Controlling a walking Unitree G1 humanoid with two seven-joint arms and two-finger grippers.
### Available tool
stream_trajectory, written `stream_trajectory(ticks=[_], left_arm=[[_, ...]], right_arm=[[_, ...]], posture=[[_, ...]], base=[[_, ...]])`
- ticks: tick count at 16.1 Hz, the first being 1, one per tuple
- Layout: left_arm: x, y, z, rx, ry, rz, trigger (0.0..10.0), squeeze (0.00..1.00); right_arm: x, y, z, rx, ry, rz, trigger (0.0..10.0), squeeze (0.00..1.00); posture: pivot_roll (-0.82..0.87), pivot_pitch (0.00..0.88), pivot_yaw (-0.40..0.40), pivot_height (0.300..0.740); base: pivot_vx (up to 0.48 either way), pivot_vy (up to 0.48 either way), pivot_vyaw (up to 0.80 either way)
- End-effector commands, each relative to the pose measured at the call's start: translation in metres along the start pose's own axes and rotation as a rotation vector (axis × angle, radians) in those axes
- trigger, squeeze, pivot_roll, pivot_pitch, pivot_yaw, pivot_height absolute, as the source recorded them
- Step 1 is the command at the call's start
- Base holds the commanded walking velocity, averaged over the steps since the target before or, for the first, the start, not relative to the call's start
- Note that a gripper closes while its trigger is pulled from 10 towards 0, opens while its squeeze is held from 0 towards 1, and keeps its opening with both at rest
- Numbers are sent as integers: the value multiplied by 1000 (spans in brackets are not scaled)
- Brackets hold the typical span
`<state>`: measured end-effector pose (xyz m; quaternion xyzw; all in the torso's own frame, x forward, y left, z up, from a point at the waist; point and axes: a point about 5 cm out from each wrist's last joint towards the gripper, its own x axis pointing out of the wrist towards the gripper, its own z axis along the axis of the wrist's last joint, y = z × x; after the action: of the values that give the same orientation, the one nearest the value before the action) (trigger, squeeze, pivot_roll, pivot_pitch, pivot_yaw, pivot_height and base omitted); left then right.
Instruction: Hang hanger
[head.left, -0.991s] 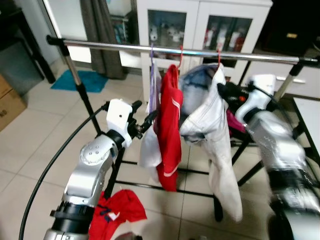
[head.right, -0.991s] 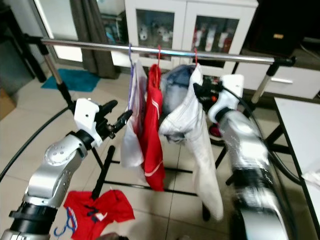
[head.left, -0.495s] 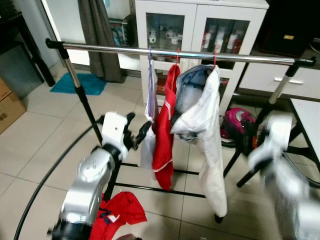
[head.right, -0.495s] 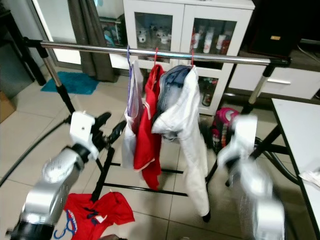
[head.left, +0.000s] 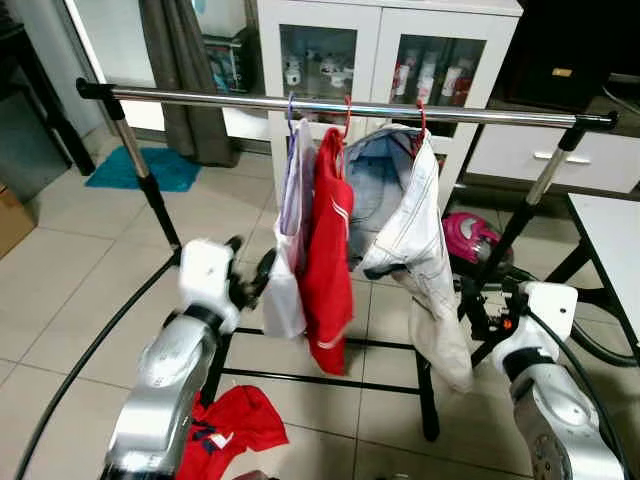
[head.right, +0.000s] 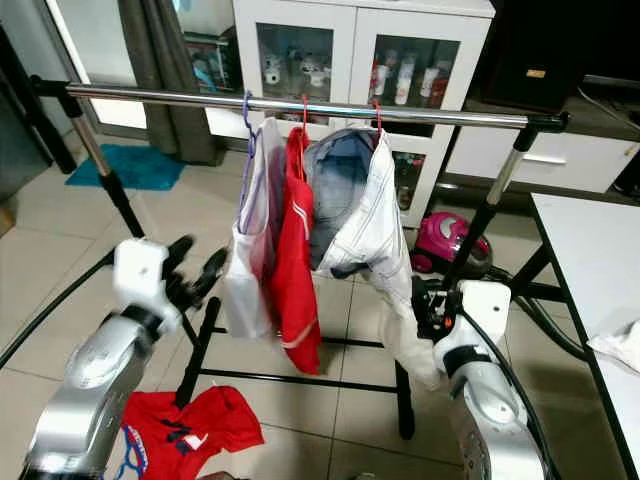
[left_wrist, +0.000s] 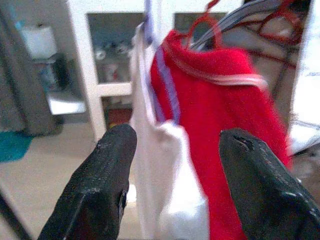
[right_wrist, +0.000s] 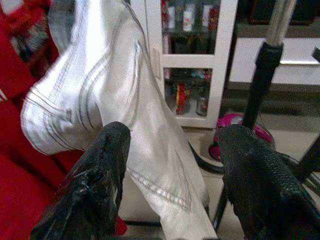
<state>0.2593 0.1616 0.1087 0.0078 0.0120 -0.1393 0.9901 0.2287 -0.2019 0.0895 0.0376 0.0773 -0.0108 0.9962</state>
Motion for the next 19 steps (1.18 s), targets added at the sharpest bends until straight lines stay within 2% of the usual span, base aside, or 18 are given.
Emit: stream_trajectory(ticks=[1,2,3,5,19], left_arm=[[-5,7,-2,-19,-11,42,10000,0],[-11,9,-9,-35,13,67,10000,0],[-15,11,-12,-64,23,93,10000,0],[-12,11,-15,-56,29,78,10000,0],[-12,11,-15,-56,29,78,10000,0]], right_arm=[[-2,-1,-3,-6,3,9,10000,0],[-2,-1,-3,23,-6,6,10000,0],[-3,-2,-6,-1,-5,0,10000,0],[-1,-2,-12,10,18,-5,10000,0],[-1,-2,-12,10,18,-5,10000,0]], posture=[[-70,0,34,740],[-73,0,33,740],[-73,0,33,740],[-68,0,24,740],[-68,0,24,740]], base=[[0,0,0],[0,0,0],[0,0,0],[0,0,0],[0,0,0]])
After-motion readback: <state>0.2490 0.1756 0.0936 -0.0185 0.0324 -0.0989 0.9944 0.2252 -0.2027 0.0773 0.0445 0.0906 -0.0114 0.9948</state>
